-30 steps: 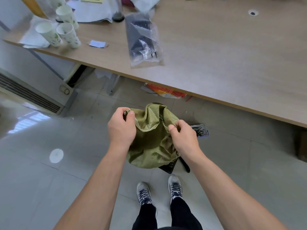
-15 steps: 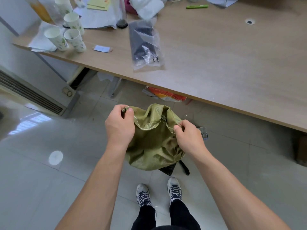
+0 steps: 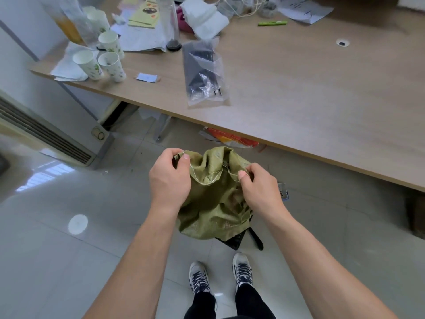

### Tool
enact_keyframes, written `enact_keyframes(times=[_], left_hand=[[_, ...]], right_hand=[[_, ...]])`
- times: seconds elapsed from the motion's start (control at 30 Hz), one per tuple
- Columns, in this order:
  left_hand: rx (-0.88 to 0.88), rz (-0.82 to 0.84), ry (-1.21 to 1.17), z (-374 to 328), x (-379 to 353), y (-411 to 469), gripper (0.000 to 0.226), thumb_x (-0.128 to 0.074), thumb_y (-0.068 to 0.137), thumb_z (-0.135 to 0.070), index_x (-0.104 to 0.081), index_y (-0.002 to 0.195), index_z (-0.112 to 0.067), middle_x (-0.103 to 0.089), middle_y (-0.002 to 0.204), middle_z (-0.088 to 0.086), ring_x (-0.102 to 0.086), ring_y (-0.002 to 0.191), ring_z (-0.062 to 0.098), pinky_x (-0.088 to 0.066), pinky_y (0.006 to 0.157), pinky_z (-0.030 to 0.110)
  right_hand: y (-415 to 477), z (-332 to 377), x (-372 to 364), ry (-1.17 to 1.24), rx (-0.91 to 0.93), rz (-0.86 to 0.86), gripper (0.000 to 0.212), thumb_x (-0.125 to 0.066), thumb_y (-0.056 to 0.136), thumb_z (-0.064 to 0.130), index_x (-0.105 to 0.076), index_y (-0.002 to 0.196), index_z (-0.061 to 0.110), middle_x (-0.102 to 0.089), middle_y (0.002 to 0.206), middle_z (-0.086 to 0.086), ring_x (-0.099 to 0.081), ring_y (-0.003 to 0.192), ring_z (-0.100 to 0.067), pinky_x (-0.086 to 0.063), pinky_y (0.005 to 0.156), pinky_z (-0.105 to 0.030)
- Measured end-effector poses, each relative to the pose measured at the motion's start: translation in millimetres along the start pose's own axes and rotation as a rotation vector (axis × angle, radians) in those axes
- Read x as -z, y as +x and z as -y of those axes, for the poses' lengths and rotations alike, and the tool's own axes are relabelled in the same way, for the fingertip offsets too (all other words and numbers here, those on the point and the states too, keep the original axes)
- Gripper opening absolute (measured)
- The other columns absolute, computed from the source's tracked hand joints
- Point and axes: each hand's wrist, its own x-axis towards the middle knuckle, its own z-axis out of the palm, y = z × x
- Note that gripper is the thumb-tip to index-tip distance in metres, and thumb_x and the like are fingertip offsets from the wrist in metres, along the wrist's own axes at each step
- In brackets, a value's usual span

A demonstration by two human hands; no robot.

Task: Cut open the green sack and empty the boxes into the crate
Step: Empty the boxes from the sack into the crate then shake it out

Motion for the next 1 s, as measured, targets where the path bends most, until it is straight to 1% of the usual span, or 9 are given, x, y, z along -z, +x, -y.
enact_keyframes(times=[0.13,0.23,0.37,0.47,0.57,0.63,0.73,0.87,1.0], left_hand=[[0.002,0.008,0.045,1.0,1.3,-9.0,0.018,-0.053,0.096,-0.025,-0.064,0.106,-0.015,-0.064,0.097,-0.003,-0.052,0.089,0.013,-0.033,0.076,0.020],[-0.085,-0.047,-0.020,-11.7,10.5,-6.8,0.010,-0.053,0.096,-0.024,-0.062,0.099,-0.021,-0.062,0.090,-0.007,-0.055,0.085,0.011,-0.038,0.073,0.021],[-0.072,0.014,0.043,-20.8,14.5,-5.4,0.018,-0.052,0.097,-0.026,-0.064,0.107,-0.016,-0.061,0.094,-0.006,-0.057,0.093,0.015,-0.037,0.078,0.024],[-0.156,-0.054,-0.001,-29.2,23.0,-6.7,0.015,-0.053,0.096,-0.025,-0.064,0.104,-0.018,-0.062,0.093,-0.007,-0.055,0.087,0.011,-0.038,0.077,0.023],[-0.137,-0.030,0.013,-29.6,24.7,-7.2,0.016,-0.052,0.097,-0.026,-0.063,0.106,-0.018,-0.062,0.095,-0.006,-0.056,0.090,0.012,-0.038,0.077,0.023],[-0.137,-0.016,0.016,-29.6,26.7,-12.3,0.014,-0.053,0.096,-0.025,-0.063,0.104,-0.019,-0.062,0.093,-0.008,-0.057,0.090,0.012,-0.038,0.075,0.021],[-0.203,-0.061,-0.029,-34.8,33.4,-14.4,0.005,-0.055,0.096,-0.026,-0.060,0.097,-0.026,-0.061,0.085,-0.013,-0.056,0.079,0.003,-0.038,0.067,0.012],[-0.154,-0.061,-0.003,-35.8,31.5,-16.1,0.012,-0.053,0.096,-0.027,-0.063,0.101,-0.021,-0.061,0.089,-0.009,-0.056,0.086,0.010,-0.037,0.070,0.018],[-0.285,-0.199,-0.132,-48.3,51.3,-18.2,0.003,-0.055,0.095,-0.027,-0.057,0.094,-0.028,-0.059,0.079,-0.018,-0.057,0.076,-0.001,-0.039,0.066,0.004]], right_hand=[[-6.4,-2.8,-4.5,-0.030,-0.021,0.037,0.022,-0.046,0.101,0.027,-0.049,0.083,0.014,-0.054,0.075,0.002,-0.051,0.071,-0.017,-0.034,0.054,-0.025],[-3.0,7.2,5.6,0.005,0.034,-0.042,0.021,-0.046,0.101,0.029,-0.052,0.088,0.014,-0.056,0.076,0.003,-0.049,0.069,-0.009,-0.034,0.055,-0.024],[2.0,15.4,9.9,-0.044,0.016,0.019,0.021,-0.045,0.101,0.029,-0.052,0.089,0.014,-0.054,0.077,0.003,-0.051,0.074,-0.017,-0.031,0.054,-0.024],[-0.8,26.2,18.4,-0.011,0.090,-0.034,0.022,-0.046,0.101,0.030,-0.052,0.085,0.016,-0.055,0.074,0.004,-0.050,0.068,-0.010,-0.032,0.054,-0.024],[0.6,29.9,21.9,-0.012,0.076,-0.038,0.023,-0.046,0.101,0.029,-0.050,0.083,0.015,-0.054,0.074,0.003,-0.048,0.068,-0.013,-0.032,0.054,-0.025],[-2.9,28.1,20.8,-0.027,0.063,-0.025,0.025,-0.046,0.101,0.028,-0.048,0.080,0.015,-0.053,0.074,0.002,-0.048,0.069,-0.016,-0.031,0.053,-0.026],[-7.6,33.7,27.4,0.013,0.099,-0.058,0.026,-0.047,0.100,0.031,-0.055,0.088,0.010,-0.060,0.078,-0.001,-0.052,0.070,-0.014,-0.036,0.058,-0.026],[-9.6,30.8,27.8,0.027,0.030,-0.048,0.024,-0.046,0.100,0.030,-0.054,0.086,0.012,-0.056,0.078,0.001,-0.051,0.075,-0.019,-0.035,0.057,-0.026],[-13.7,43.0,39.9,0.078,0.132,-0.116,0.026,-0.049,0.100,0.034,-0.054,0.085,0.013,-0.055,0.074,0.003,-0.050,0.068,-0.014,-0.036,0.059,-0.029]])
